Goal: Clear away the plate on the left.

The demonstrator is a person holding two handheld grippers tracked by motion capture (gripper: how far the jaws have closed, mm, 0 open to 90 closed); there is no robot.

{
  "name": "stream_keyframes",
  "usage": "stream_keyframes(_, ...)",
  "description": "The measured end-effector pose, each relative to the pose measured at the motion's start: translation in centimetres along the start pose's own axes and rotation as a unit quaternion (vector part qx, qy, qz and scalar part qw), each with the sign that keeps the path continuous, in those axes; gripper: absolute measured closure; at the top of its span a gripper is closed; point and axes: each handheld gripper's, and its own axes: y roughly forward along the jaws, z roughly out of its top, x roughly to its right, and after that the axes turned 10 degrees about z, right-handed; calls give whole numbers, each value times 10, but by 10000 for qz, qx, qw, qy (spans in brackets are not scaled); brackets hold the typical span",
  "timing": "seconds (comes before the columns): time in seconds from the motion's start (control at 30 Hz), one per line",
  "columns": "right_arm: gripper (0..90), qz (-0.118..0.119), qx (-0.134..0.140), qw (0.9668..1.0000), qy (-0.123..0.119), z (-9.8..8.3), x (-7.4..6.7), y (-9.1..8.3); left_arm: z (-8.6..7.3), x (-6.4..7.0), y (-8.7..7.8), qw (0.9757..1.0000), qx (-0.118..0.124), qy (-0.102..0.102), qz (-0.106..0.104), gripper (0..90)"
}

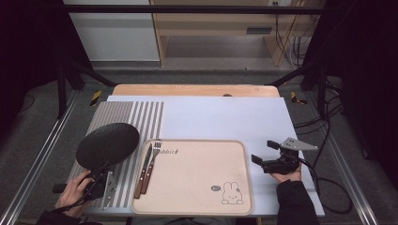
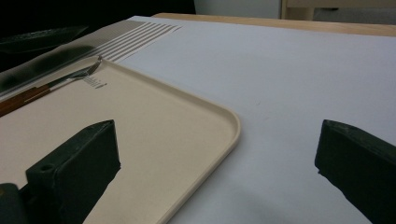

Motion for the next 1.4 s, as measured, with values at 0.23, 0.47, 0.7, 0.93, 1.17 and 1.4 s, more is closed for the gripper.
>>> stream_keyframes(0.23, 1, -4, -4, 10000, -1, 0, 0, 0, 14, -12, -10, 9999, 142, -6, 70, 855)
stream_keyframes(0.47, 1, -8, -2, 10000, -9, 0, 0, 0, 31, -22, -17, 9993, 329, -14, 148, 855)
stream_keyframes(0.7, 1, -5, -3, 10000, -1, 0, 0, 0, 46, -28, -19, 9987, 492, -15, 117, 855)
stream_keyframes(0.93, 1, -5, -18, 10000, 14, 0, 0, 0, 58, -28, -17, 9980, 620, 27, 74, 855)
stream_keyframes(1.17, 1, -1, -24, 10000, 22, 0, -1, 0, 70, -28, -17, 9974, 716, 50, 35, 856)
stream_keyframes(1.4, 1, -6, -30, 10000, 15, 0, 0, 0, 82, -26, -16, 9964, 840, 58, -51, 855)
